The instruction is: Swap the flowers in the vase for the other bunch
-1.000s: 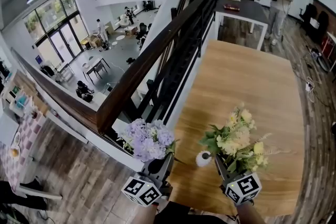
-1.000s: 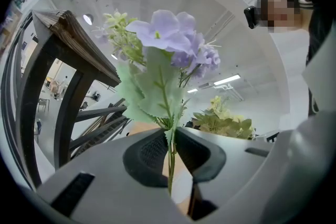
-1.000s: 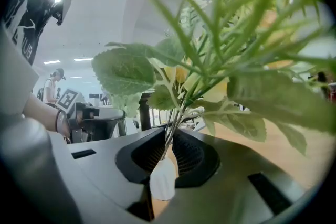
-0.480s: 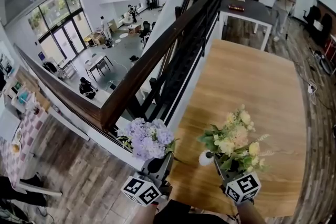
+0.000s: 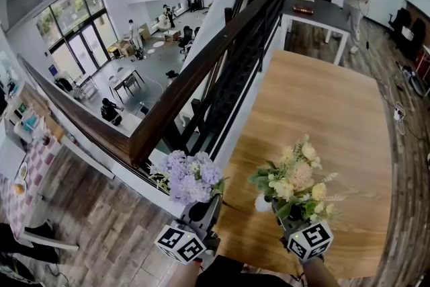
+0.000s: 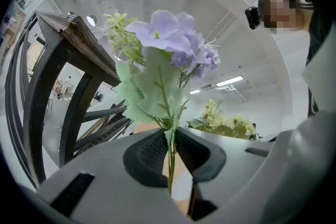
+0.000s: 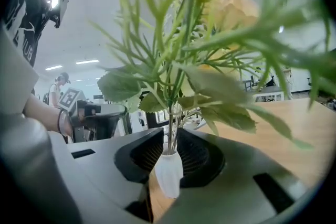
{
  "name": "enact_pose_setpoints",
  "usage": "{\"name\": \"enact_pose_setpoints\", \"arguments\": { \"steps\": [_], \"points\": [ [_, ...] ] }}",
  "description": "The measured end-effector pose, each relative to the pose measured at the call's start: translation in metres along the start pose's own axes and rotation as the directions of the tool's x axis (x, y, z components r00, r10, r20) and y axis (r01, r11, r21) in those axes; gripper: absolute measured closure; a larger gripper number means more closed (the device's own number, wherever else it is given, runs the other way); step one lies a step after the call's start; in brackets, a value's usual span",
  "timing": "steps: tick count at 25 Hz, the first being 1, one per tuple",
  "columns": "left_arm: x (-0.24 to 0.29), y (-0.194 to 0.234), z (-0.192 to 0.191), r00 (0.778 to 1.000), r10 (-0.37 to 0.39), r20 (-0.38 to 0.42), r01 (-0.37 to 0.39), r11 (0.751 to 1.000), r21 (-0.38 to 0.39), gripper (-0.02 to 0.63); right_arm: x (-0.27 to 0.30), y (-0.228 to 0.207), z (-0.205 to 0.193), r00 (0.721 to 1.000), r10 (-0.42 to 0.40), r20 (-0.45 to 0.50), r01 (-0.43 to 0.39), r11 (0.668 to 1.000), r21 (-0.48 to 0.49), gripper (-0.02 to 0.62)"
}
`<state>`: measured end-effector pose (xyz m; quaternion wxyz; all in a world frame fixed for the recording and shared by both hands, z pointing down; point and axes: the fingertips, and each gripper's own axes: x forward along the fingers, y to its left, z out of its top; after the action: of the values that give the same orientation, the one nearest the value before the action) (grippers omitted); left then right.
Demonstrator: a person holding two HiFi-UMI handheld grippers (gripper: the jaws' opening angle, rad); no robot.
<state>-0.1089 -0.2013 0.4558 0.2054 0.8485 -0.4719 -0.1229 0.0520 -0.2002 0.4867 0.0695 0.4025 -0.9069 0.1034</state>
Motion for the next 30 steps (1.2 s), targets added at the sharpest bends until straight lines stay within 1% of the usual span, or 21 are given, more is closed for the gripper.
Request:
{"name": "enact_pose_setpoints", "arguments": {
  "steps": [2, 4, 13, 19, 24, 30],
  "points": [
    [-0.001, 0.000, 0.000, 1.000, 0.000, -0.001, 0.000, 1.000, 0.000, 0.558, 0.000, 0.001, 0.000, 1.000, 0.004, 0.003, -0.004, 1.000, 0.007, 0.528],
    [-0.001, 0.001, -0.001, 1.000, 0.001, -0.001, -0.001, 1.000, -0.001, 0.558, 0.000, 0.002, -0.001, 1.000, 0.008, 0.004, -0.009, 1.000, 0.014, 0.498],
    [-0.001, 0.005, -0.002, 1.000, -0.002, 0.000, 0.002, 1.000, -0.005, 0.558, 0.003, 0.005, -0.003, 1.000, -0.001, 0.012, 0.001, 1.000, 0.031, 0.432],
    [-0.005, 0.007, -0.002, 1.000, -0.008, 0.006, 0.008, 1.000, -0.006, 0.558, 0.000, 0.012, -0.004, 1.000, -0.013, 0.011, 0.012, 1.000, 0.025, 0.417],
    [-0.003, 0.000, 0.000, 1.000, -0.012, 0.004, 0.012, 1.000, -0.013, 0.558, -0.008, 0.009, 0.007, 0.998, -0.040, 0.043, 0.037, 0.996, 0.077, 0.416],
    [-0.003, -0.002, 0.001, 1.000, -0.011, 0.007, 0.011, 1.000, -0.019, 0.558, -0.013, 0.009, 0.013, 0.997, -0.056, 0.052, 0.051, 0.994, 0.097, 0.416]
  ]
}}
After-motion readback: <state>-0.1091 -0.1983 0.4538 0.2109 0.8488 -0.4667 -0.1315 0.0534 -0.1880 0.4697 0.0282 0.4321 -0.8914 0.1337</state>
